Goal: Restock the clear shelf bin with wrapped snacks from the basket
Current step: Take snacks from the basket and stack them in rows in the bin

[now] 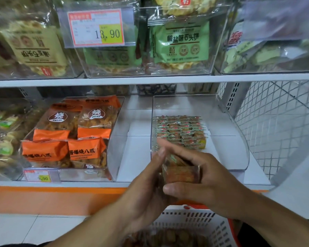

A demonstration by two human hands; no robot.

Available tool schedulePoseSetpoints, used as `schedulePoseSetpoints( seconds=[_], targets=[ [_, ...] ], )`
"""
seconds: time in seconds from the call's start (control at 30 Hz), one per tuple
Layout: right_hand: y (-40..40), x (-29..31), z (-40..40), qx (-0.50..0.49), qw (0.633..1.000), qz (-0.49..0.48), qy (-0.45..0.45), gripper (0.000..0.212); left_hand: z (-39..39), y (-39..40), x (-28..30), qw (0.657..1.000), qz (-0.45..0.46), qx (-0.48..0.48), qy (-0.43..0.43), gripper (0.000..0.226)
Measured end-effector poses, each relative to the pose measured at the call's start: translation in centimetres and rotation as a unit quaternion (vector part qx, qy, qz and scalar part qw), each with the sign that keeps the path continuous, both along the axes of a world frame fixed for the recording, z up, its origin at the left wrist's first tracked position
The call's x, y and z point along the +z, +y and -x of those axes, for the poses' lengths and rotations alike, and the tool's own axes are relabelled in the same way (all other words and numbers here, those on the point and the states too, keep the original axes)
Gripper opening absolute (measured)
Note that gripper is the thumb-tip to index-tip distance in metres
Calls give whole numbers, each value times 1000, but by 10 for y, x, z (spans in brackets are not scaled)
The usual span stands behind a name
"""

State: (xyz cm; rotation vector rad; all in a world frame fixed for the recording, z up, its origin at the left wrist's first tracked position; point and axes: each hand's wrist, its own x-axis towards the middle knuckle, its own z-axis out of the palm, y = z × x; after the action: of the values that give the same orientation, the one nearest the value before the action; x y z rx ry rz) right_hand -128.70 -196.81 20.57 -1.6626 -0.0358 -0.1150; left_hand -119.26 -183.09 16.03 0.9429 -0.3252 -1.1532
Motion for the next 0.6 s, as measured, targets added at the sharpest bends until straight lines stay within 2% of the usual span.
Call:
schedulePoseSetpoints(
  seconds=[0.1, 0.17, 0.3, 0.5, 0.6],
  targets=[
    [-3, 4, 5, 49, 997, 5, 55, 79, 5, 3, 1, 1000, -21, -7, -1, 82],
    [-4, 5, 9, 53, 996, 36, 59, 80, 8, 5, -2, 999, -39, -14, 4, 81],
    [-1, 7, 15, 64, 990, 85, 89, 63, 11, 9, -5, 998, -40, -38, 15, 72],
    [0, 2, 19, 51, 986, 118, 104, 57, 15, 19, -9, 992, -25, -78, 95, 54],
    [1, -5, 19, 29, 987, 134, 82, 54, 17, 30, -17, 989, -25, -79, 126, 55]
  ],
)
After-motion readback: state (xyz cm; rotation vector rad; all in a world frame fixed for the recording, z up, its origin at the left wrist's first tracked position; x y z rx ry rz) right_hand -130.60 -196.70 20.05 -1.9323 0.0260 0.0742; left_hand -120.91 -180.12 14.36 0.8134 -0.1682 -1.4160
